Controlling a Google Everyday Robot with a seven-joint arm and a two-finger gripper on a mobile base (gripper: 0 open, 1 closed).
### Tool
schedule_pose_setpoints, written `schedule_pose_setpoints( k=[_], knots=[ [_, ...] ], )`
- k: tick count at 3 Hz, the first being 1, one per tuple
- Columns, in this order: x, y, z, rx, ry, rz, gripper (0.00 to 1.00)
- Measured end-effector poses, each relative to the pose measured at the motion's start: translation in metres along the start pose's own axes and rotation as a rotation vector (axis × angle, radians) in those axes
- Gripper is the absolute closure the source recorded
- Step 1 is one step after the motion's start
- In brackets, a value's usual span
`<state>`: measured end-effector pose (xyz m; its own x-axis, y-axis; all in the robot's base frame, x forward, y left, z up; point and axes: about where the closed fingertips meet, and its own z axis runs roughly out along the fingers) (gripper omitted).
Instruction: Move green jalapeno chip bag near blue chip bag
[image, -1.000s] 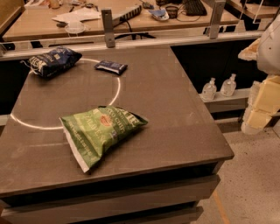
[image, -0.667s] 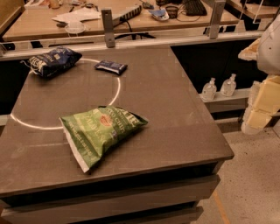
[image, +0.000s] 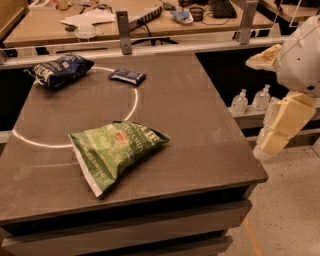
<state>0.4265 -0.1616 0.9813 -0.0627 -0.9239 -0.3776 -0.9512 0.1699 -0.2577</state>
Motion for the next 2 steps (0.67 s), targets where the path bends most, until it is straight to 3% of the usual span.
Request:
schedule_pose_setpoints(
  k=[1,2],
  knots=[
    [-0.046,0.020,0.022,-0.029,-0.184,-0.101,0.00],
    [-0.078,0.027,0.049,-0.071,-0.313,-0.124,0.00]
  ],
)
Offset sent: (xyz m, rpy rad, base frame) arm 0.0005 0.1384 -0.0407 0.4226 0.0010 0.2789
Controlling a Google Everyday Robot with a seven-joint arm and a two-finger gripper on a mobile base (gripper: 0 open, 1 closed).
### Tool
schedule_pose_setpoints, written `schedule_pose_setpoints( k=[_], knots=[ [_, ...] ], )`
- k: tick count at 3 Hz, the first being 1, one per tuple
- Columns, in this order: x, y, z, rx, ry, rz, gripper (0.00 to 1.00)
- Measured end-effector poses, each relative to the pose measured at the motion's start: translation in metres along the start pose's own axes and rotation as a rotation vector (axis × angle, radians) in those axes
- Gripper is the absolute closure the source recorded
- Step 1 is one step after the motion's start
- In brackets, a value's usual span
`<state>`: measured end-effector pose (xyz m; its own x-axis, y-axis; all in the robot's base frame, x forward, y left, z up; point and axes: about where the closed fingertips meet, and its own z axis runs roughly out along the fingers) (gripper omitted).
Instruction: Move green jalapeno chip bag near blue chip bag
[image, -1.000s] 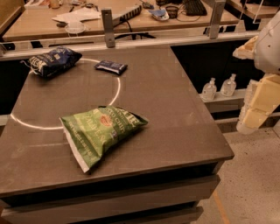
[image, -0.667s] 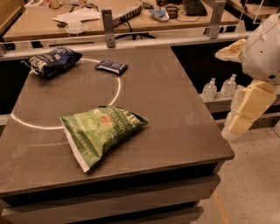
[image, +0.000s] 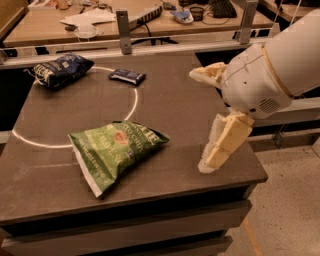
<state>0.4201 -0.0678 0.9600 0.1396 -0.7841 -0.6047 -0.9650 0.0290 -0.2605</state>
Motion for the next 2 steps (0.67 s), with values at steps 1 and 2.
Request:
schedule_pose_setpoints(
  k=[1,2],
  knots=[
    [-0.0076,-0.0043,0.0263,-0.062,-0.073,-0.006,0.00],
    [-0.0074,-0.0053,0.0309,-0.073,-0.085,-0.004,0.00]
  ],
)
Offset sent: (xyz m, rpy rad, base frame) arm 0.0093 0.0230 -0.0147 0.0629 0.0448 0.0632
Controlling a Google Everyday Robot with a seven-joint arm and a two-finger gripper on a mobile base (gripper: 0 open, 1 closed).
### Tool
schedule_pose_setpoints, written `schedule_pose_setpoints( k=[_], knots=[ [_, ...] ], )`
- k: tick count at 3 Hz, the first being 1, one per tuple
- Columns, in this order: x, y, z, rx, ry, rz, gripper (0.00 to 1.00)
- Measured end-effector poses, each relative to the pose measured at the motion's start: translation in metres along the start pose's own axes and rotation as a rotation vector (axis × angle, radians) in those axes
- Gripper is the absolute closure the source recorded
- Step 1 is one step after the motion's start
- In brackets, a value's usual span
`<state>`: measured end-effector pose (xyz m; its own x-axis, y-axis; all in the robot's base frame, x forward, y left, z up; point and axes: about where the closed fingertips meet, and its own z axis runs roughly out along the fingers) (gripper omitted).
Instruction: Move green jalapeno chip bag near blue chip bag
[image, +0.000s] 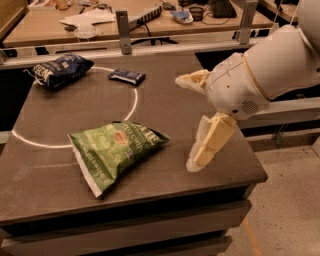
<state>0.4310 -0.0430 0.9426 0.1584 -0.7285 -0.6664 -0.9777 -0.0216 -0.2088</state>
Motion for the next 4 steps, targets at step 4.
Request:
schedule_pose_setpoints(
  k=[4],
  knots=[
    [-0.021,-0.021,0.099,-0.053,-0.152,0.027,0.00]
  ],
)
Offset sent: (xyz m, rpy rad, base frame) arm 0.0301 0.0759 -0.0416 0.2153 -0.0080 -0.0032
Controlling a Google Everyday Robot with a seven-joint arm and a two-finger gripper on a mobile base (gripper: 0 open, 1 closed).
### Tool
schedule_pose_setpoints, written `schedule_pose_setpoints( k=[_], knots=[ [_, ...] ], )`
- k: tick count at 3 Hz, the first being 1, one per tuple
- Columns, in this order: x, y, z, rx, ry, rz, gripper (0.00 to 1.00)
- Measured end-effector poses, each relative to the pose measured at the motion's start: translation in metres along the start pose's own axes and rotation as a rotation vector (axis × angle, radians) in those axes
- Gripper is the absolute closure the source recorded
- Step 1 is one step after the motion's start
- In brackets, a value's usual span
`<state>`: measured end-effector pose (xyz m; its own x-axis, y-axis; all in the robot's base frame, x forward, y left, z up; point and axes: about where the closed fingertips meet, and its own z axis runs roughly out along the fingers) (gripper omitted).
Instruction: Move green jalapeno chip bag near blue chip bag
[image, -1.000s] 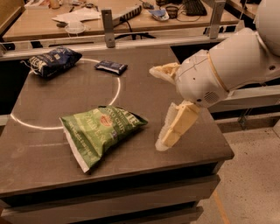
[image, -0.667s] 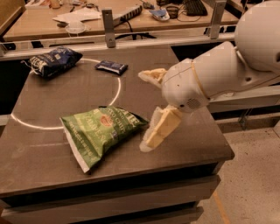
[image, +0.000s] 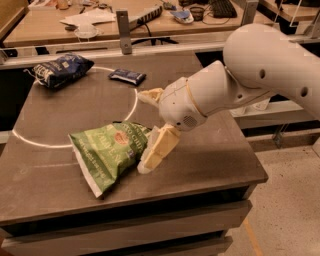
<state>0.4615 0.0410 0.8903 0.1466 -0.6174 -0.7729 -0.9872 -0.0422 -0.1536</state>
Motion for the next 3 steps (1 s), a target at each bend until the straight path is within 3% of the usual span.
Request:
schedule_pose_setpoints(
  k=[1,2,3],
  knots=[
    [0.011,-0.002,0.019,-0.049,0.007,0.034,0.16],
    [0.017,-0.004,0.031,-0.087,0.004,0.049,0.39],
    [0.013,-0.013,0.036,-0.094,-0.064,0.060,0.70]
  ],
)
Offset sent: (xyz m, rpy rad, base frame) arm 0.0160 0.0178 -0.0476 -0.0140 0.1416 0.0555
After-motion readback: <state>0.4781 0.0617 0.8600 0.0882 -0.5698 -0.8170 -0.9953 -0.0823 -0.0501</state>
